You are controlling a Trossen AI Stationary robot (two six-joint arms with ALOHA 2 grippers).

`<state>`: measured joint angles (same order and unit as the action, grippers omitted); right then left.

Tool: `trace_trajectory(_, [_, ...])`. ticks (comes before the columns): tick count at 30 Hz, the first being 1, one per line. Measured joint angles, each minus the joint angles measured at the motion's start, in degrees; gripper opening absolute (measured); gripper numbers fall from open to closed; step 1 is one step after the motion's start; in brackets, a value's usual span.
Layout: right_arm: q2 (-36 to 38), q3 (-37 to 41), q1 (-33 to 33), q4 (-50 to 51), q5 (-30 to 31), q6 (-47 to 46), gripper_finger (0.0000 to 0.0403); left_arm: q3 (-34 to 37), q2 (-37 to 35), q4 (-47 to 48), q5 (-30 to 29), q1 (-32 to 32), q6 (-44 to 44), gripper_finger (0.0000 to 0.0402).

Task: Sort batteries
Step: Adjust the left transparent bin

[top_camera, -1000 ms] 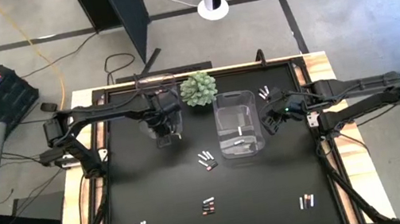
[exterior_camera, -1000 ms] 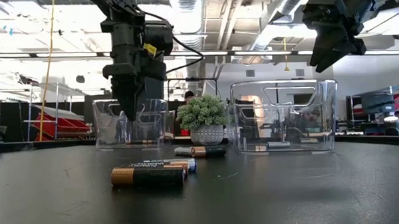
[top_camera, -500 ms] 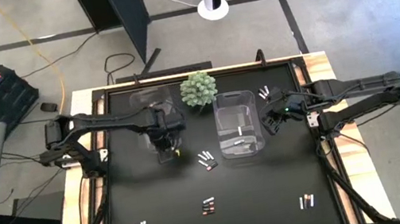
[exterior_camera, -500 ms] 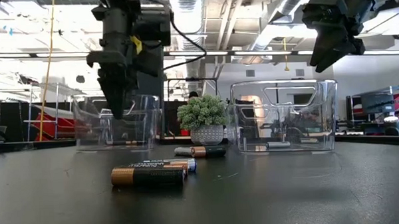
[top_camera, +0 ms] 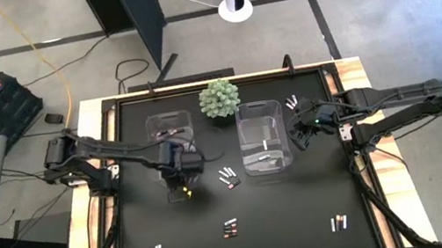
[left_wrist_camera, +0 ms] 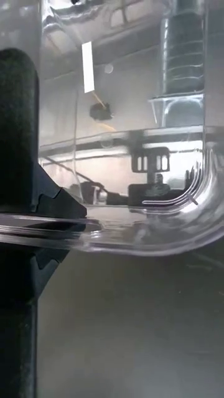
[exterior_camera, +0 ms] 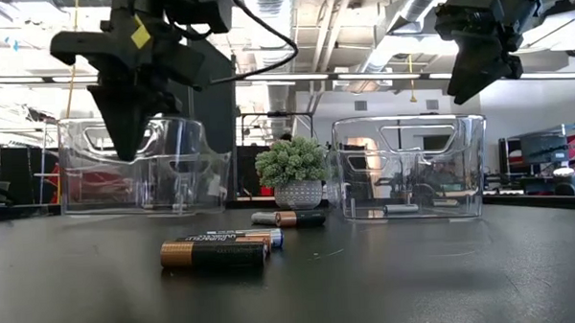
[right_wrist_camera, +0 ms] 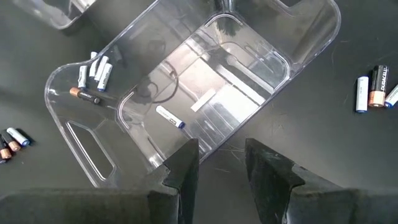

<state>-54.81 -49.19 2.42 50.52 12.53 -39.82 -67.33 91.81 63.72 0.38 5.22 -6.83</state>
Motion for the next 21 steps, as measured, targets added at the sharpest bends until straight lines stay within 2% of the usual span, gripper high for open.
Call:
trace_trajectory(8, [0.01,0.00,0.00,-0.02,-0.02,0.67,0.0147,0.00,0.00,-0.54,-0.02,2.34,-2.03,0.0011])
trace_trajectory(21, [0.01,0.00,0.00,-0.10,-0.07,0.86,0.0147,0.00,0.00,0.47,-0.04,2.57,-3.52,0.0012])
